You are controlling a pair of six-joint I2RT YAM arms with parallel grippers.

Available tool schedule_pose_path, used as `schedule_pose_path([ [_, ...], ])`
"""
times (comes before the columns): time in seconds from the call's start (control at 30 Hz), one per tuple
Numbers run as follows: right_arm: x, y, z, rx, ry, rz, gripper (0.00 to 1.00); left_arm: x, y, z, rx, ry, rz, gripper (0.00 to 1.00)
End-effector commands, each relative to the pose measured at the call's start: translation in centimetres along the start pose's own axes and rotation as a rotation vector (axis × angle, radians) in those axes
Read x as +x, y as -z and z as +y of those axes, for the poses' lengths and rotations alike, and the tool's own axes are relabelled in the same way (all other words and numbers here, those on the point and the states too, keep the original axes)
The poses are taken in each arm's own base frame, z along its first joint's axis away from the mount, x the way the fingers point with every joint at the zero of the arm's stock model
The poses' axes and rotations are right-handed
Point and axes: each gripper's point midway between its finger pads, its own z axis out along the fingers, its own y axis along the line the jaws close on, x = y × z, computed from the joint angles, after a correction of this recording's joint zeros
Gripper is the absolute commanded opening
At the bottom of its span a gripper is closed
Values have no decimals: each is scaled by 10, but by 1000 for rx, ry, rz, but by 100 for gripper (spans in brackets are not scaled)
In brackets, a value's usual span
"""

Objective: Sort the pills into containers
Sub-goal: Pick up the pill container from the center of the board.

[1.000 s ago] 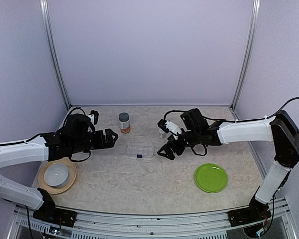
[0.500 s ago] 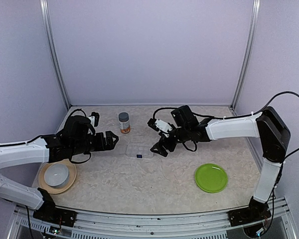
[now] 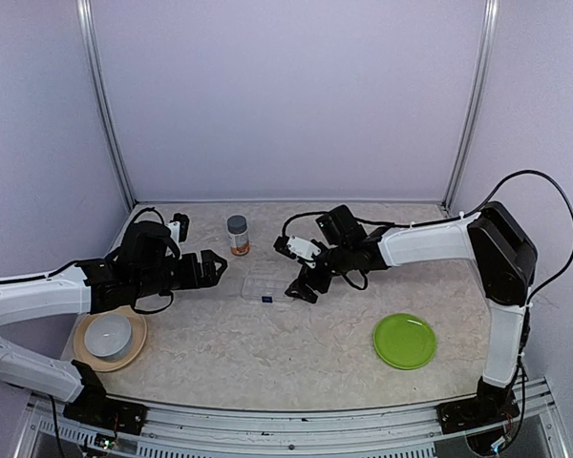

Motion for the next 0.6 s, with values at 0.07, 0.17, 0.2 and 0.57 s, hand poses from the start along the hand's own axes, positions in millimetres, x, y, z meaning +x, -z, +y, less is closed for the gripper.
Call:
schedule_pose_path([
  [0.07,-4,-9,4,-27,62,8,100,-3,4,-10,52,13,-14,99],
  [0.17,-4,-14,4,-38,76,17,100,-3,5,-11,63,21,-18,99],
  [0.2,-4,-15,5,-42,79,14,100,-3,6,-12,66,22,-18,99],
  [0.57,6,-34,9,-86,97,41,100,-2,6,-13,77,31,-14,99],
])
